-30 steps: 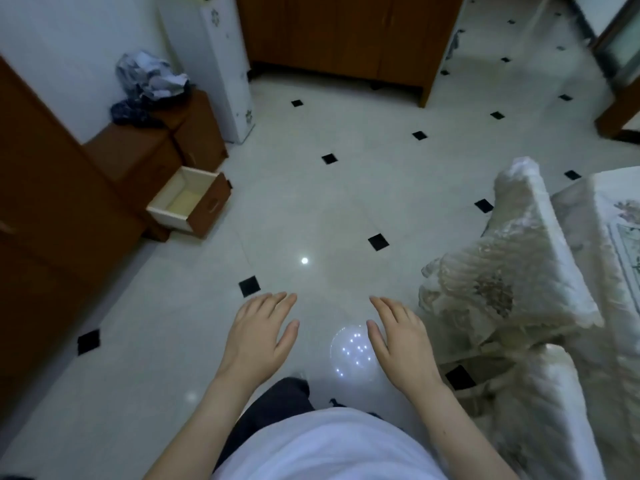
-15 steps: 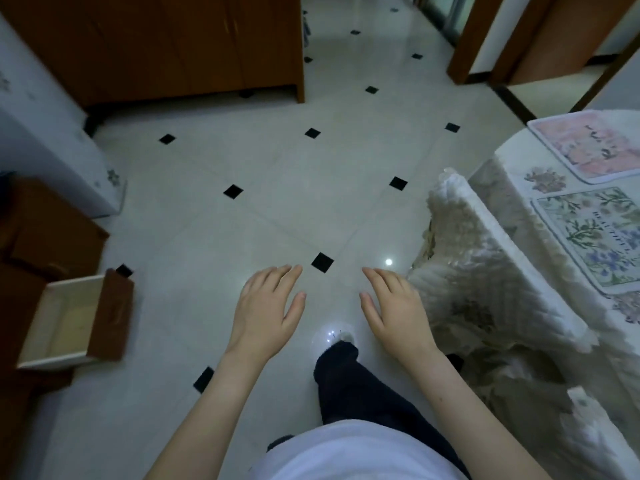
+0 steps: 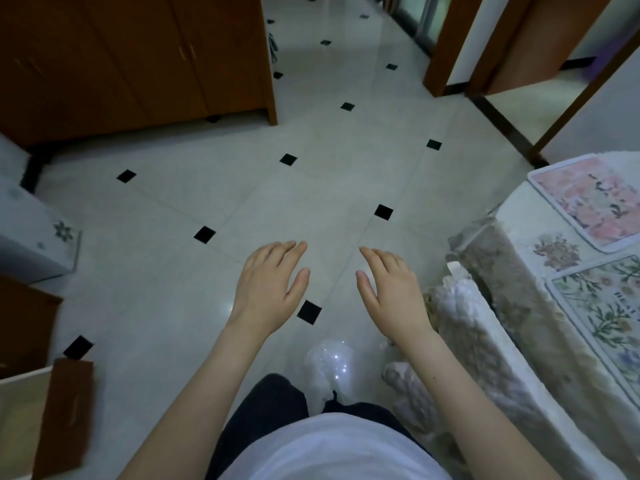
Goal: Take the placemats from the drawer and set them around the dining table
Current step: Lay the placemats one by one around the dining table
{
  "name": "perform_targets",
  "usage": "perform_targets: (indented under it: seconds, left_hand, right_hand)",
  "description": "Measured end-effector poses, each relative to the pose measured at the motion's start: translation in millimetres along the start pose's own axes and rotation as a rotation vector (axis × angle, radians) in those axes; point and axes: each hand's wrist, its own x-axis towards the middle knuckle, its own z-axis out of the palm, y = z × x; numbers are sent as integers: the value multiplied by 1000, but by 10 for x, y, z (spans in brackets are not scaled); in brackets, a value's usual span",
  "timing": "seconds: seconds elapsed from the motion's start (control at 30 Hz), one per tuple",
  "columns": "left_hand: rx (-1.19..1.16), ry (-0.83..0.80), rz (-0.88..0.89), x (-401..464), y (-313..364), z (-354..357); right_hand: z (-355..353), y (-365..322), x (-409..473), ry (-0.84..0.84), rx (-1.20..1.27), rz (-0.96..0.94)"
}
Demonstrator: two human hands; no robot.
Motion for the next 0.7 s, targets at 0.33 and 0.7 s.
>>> perform_targets:
  seconds: [0.33, 0.7]
  left_hand:
    - [-111, -110, 152, 1754, -767, 332]
    - [-198, -138, 565, 4214, -494, 127]
  right_hand:
    - [470, 146, 1503, 32, 2, 216]
    - [45, 360, 2950, 324, -12, 537]
